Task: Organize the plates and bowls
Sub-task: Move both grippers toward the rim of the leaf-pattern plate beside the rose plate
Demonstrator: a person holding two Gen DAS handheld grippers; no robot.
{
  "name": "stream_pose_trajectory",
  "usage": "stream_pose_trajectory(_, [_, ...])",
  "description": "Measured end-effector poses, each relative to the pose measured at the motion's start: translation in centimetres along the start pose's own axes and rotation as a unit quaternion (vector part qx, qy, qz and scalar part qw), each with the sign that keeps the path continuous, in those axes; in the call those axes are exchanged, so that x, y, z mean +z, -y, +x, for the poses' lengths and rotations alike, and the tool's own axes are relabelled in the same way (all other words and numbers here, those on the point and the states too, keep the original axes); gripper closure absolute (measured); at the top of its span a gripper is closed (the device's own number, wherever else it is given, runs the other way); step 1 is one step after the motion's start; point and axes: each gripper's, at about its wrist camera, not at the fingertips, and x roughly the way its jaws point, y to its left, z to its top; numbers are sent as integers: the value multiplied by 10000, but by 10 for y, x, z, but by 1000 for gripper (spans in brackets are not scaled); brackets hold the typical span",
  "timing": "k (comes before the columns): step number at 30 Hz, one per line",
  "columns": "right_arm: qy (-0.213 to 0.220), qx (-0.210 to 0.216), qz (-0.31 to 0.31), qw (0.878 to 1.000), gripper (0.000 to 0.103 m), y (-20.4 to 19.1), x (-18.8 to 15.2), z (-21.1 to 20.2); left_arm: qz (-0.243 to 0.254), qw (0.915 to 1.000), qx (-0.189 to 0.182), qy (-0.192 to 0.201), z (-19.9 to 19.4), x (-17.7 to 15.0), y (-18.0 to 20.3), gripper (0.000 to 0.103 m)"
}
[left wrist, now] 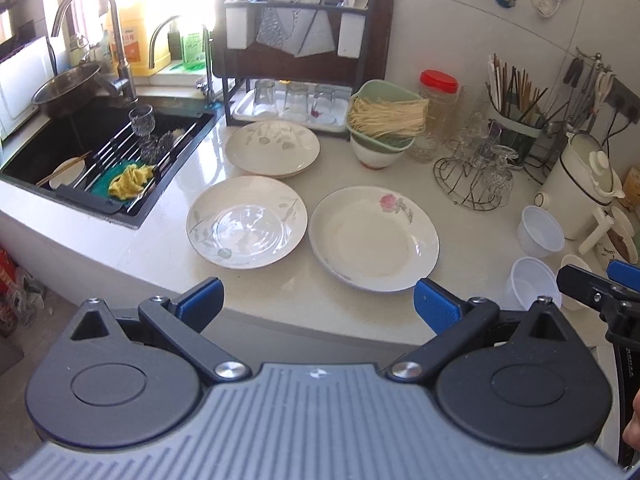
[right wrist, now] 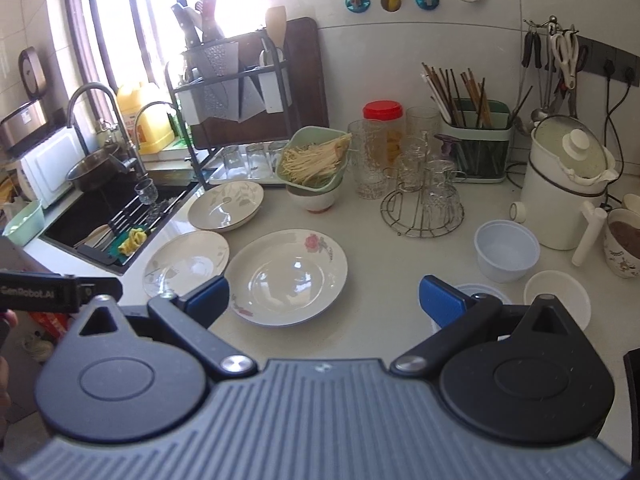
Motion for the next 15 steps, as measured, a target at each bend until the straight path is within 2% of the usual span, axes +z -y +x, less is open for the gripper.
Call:
stream_pose_trajectory(5, [-39, 121, 77, 9999, 0, -6, -6, 4, 18, 9999, 133, -63, 5, -4, -9, 0])
stream_pose_trajectory(12, [-113, 282, 173, 9994, 0, -16, -9, 12, -154, 9996, 116, -217, 24, 2, -26, 0])
stream_pose_trajectory(15, [-118, 238, 242, 9994, 0, -23, -8, 21, -191, 9995, -24, -270, 38, 9, -37, 0])
